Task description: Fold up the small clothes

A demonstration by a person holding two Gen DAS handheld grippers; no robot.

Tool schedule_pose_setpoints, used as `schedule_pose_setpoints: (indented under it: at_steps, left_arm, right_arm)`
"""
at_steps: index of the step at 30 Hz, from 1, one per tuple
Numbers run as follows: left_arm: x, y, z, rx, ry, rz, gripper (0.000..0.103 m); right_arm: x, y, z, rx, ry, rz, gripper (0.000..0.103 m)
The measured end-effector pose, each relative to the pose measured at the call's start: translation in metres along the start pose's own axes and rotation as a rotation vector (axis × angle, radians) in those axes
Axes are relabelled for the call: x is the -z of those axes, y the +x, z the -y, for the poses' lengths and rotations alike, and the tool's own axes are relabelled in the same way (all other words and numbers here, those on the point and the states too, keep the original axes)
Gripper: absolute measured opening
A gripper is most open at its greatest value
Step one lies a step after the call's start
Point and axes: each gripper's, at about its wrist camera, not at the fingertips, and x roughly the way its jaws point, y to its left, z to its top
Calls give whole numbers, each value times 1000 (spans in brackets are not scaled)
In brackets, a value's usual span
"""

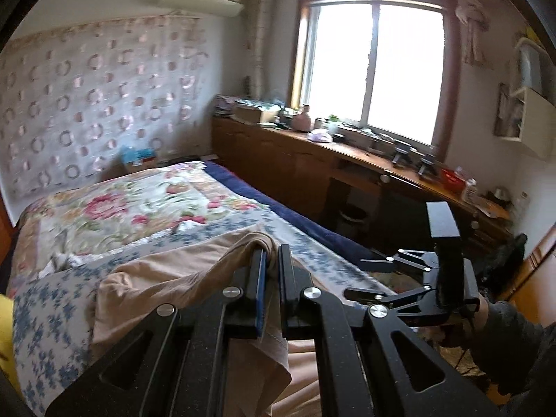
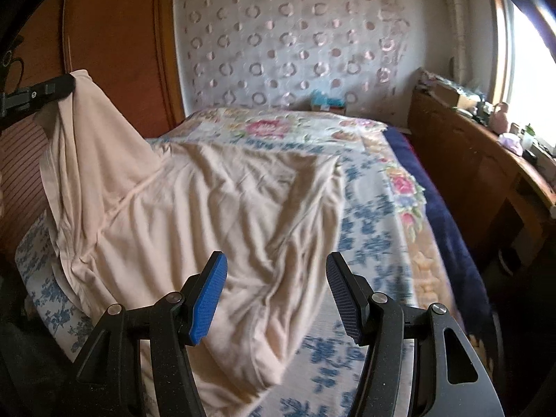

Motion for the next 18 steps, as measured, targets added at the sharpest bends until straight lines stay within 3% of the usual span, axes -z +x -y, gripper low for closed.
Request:
schedule_pose_setpoints:
  at_steps: [2,5,11,18]
  left_arm:
    - [0,3,5,12,5,-22,13]
    - [6,1,1,4,2,-14,44]
    - [27,-10,-23,-71,-28,-14,77]
    - [61,-24,-62,-243,-90,-11,79]
  right_arm:
    - [0,-6,-1,-2,9,15,61]
    - [5,-8,-9,-1,12,21,61]
    - [12,2,-8,-16,11,7,61]
    - [3,21,-13,-54,-7,-15,61]
